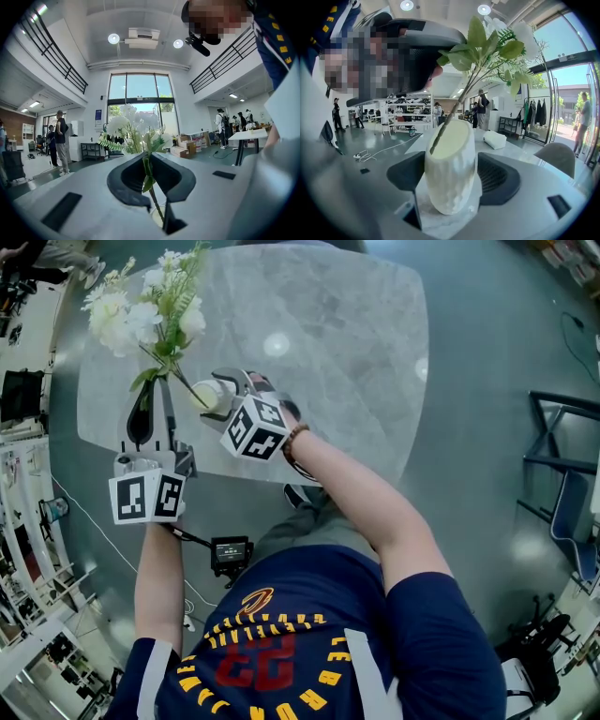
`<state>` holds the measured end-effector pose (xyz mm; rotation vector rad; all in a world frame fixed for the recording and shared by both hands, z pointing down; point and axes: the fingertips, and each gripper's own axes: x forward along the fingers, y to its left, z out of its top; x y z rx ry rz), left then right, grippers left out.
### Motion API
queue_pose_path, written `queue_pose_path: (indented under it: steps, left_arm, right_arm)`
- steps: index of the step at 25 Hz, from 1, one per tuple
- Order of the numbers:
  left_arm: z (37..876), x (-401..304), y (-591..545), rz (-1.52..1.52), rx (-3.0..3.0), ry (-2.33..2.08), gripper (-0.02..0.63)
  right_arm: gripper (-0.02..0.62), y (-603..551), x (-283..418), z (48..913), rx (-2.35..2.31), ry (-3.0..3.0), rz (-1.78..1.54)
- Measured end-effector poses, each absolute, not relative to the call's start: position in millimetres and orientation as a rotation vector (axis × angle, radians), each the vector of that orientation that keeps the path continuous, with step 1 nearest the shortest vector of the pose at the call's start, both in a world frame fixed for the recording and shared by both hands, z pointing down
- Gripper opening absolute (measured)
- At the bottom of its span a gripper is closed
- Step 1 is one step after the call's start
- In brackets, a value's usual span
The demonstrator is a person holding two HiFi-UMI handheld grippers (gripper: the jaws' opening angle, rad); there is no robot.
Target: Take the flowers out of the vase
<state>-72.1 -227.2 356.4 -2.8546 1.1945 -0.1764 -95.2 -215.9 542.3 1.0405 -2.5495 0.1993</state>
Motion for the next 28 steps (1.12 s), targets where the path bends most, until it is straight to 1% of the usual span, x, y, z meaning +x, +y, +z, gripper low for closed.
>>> queue_pose_path:
  steps: [7, 28]
  left_arm:
    - [331, -79, -236, -0.150, -2.841, 1.204, 0.025]
    - [319, -73, -256, -0.122, -2.800, 1.218, 0.025]
  right_arm:
    - [0.331, -222, -102, 520, 1.031, -2.553, 0.177]
    - [0.331, -222, -101, 521, 1.031, -2.554, 0.168]
